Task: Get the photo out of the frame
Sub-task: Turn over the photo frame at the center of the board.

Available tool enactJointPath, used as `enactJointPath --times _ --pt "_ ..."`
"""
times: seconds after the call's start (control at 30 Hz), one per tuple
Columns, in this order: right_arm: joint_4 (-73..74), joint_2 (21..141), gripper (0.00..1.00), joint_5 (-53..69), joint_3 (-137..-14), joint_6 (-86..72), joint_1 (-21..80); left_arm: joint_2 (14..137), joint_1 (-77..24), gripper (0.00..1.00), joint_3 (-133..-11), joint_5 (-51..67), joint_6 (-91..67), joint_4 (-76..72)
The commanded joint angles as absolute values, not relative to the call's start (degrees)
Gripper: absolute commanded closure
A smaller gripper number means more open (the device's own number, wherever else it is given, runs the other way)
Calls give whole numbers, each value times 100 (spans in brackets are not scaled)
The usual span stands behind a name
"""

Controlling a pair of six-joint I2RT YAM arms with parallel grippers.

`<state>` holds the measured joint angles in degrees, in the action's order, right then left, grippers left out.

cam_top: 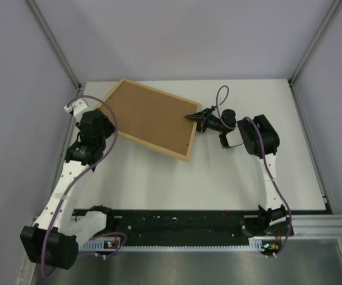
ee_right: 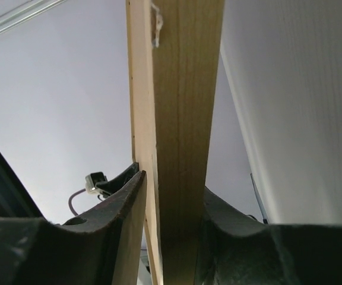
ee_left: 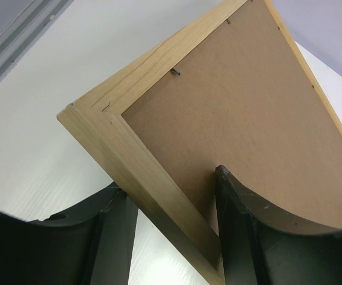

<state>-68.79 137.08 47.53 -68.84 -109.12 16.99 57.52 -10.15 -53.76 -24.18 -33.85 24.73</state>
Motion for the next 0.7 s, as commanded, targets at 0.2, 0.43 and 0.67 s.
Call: enactJointPath --times 0.2,0.43,0.67 --pt "-8173 12771 81 4131 -7058 -11777 1661 6126 -1160 73 -5334 -1063 -1125 4298" --pt "-8384 12762 100 4008 -7014 -12120 1661 6477 -686 57 -6195 -257 -1731 4509" --pt "-8692 12885 100 3911 -7049 -12392 1687 6864 -343 60 -7162 1528 -2495 4281"
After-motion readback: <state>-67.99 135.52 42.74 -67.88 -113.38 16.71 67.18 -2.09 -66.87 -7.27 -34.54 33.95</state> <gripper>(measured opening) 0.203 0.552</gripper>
